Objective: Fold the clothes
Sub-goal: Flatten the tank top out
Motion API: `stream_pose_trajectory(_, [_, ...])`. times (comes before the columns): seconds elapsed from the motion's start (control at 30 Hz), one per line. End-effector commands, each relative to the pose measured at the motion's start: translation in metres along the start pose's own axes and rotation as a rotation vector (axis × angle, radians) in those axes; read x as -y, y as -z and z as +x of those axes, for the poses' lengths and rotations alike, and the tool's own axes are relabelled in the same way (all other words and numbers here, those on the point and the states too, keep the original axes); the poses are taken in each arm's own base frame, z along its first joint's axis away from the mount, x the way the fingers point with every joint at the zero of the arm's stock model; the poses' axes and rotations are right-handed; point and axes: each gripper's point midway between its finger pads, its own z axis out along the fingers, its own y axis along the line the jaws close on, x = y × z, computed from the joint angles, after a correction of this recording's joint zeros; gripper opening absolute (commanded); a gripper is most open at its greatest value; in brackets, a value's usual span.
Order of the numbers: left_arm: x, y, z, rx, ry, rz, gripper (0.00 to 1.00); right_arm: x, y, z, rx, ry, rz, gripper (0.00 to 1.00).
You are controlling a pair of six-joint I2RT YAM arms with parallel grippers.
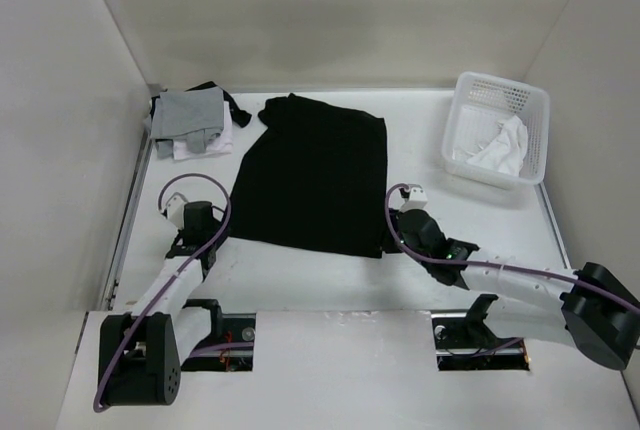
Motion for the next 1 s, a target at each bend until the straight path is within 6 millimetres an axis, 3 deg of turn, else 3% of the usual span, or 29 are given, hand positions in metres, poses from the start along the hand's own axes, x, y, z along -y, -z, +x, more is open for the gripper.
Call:
stream_pose_trajectory(0.0, [0.003,-0.004,-0.003,0.006,-0.018,0.014,0.25,-0.022,-0.002,-0.017,0.055,-0.004,-0.061,0.39])
stream_pose_trajectory(0.27, [0.012,-0.013,-0.006,0.032,-0.02,0.033,0.17,-0.015,-0.003,-0.004,0.023,-0.01,-0.035,0.49])
stream_pose_trajectory(0.4, [0.015,-0.01,-0.01,0.051,-0.012,0.054,0.08,0.003,-0.002,0.009,-0.011,-0.03,0.04,0.55])
stream_pose_trajectory(0.57, [0.027,0.005,-0.017,0.085,-0.003,0.122,0.02,0.029,0.006,0.026,-0.082,-0.047,0.177,0.56])
stream_pose_trajectory(0.67, [0.046,0.028,-0.016,0.097,-0.009,0.21,0.0,0.044,0.013,0.036,-0.126,-0.036,0.278,0.55])
stream_pose_trajectory(0.8, [0.054,0.047,-0.01,0.105,-0.025,0.266,0.0,0.044,0.016,0.048,-0.172,-0.027,0.315,0.53])
stream_pose_trajectory(0.97, [0.058,0.053,-0.005,0.105,-0.036,0.3,0.0,0.033,0.007,0.056,-0.212,-0.016,0.319,0.51])
